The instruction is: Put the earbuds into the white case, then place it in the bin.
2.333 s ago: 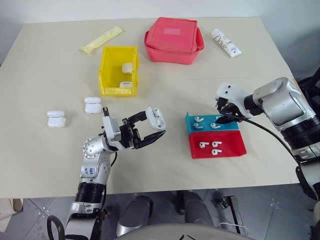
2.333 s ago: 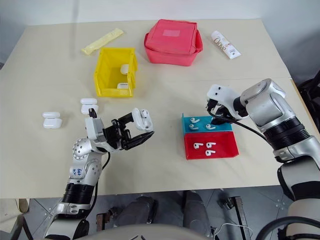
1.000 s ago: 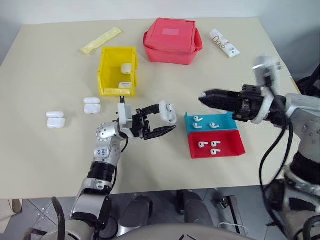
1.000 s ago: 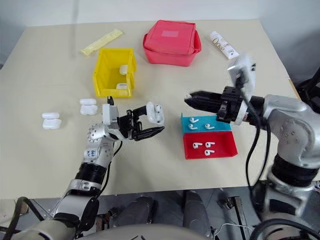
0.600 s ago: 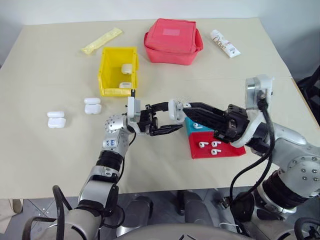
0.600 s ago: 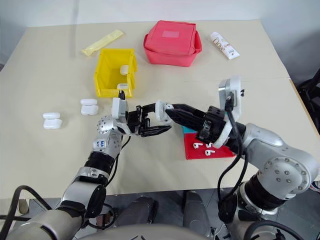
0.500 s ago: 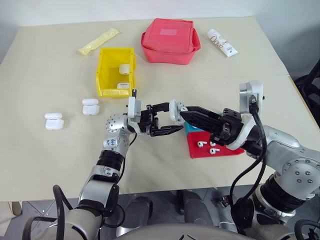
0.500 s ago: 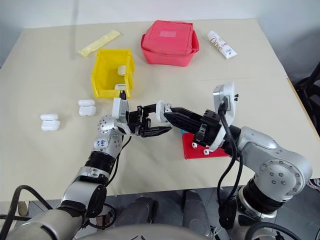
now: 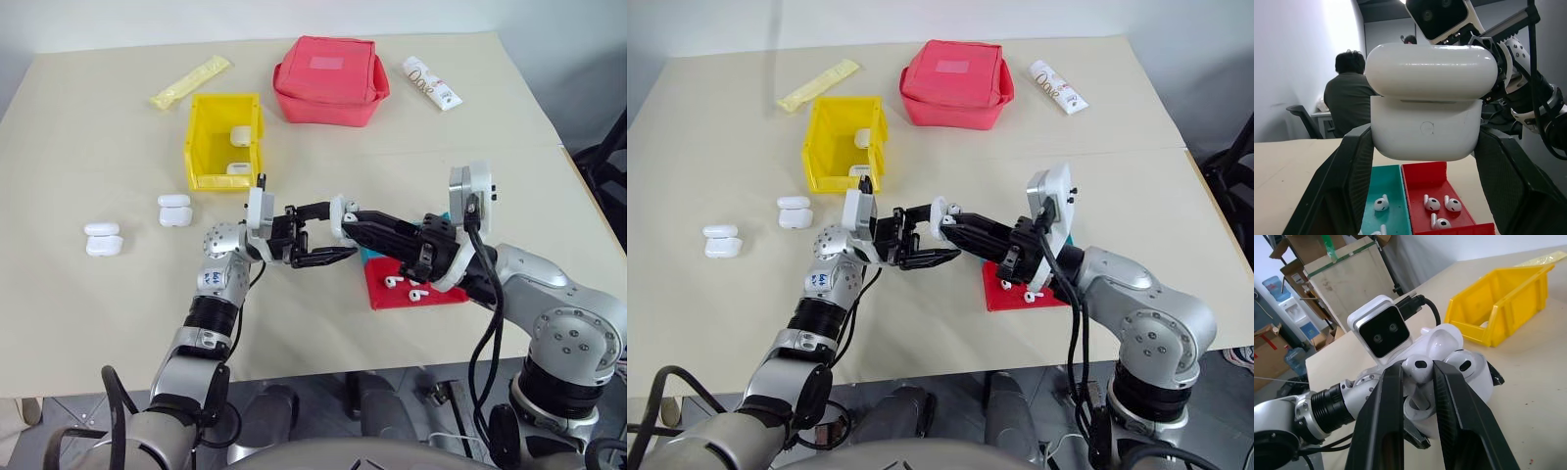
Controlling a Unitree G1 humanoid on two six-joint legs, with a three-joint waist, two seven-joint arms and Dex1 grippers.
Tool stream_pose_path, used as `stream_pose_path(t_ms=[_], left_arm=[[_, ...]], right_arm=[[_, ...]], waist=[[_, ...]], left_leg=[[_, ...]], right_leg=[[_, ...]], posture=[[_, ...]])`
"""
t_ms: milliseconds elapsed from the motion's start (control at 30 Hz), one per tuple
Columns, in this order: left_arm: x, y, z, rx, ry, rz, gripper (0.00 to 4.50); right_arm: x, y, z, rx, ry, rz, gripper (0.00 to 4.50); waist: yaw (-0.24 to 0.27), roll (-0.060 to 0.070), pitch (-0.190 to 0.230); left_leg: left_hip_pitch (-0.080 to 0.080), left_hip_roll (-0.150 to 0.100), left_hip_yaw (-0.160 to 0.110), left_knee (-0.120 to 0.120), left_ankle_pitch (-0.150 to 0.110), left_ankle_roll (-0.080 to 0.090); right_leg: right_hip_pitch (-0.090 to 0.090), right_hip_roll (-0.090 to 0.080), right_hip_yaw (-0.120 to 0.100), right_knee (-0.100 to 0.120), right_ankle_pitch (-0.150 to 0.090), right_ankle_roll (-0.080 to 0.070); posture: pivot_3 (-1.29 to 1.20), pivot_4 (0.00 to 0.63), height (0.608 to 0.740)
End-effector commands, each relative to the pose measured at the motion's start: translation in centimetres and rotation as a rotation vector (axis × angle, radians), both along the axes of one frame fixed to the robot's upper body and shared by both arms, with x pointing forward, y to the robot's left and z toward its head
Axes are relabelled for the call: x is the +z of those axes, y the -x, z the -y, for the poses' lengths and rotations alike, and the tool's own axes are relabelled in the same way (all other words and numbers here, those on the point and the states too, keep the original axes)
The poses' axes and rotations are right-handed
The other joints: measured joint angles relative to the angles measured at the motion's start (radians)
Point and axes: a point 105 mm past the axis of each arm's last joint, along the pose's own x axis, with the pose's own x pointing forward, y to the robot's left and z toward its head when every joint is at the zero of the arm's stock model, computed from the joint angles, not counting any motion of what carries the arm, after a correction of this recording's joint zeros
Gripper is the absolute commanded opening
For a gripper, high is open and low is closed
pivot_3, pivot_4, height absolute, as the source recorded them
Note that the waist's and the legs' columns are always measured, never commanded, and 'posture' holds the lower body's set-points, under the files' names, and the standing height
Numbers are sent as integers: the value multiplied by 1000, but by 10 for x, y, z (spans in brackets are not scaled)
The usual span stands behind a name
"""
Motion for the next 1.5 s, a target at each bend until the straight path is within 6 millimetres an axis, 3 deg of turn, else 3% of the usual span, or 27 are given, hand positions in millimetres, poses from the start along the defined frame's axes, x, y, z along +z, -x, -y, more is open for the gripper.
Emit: stream_pose_path(t_ms=[33, 900, 1500], left_arm=[[24, 3, 1, 2, 67, 79, 2744], [23, -1, -1, 32, 85, 82, 2744], [17, 3, 2, 16, 55, 91, 2744]], right_arm=[[-14, 3, 0, 9, 55, -25, 487], [-32, 11, 6, 35, 139, -5, 487], [-29, 9, 5, 42, 150, 12, 487]], waist=[[1, 0, 0], [7, 0, 0], [9, 0, 0]], left_leg=[[0, 0, 0, 0, 0, 0], [0, 0, 0, 0, 0, 0], [0, 0, 0, 1, 0, 0]], right_leg=[[0, 0, 0, 0, 0, 0], [0, -1, 0, -1, 0, 0], [0, -1, 0, -1, 0, 0]], posture=[[0, 150, 740], [0, 150, 740], [0, 150, 740]])
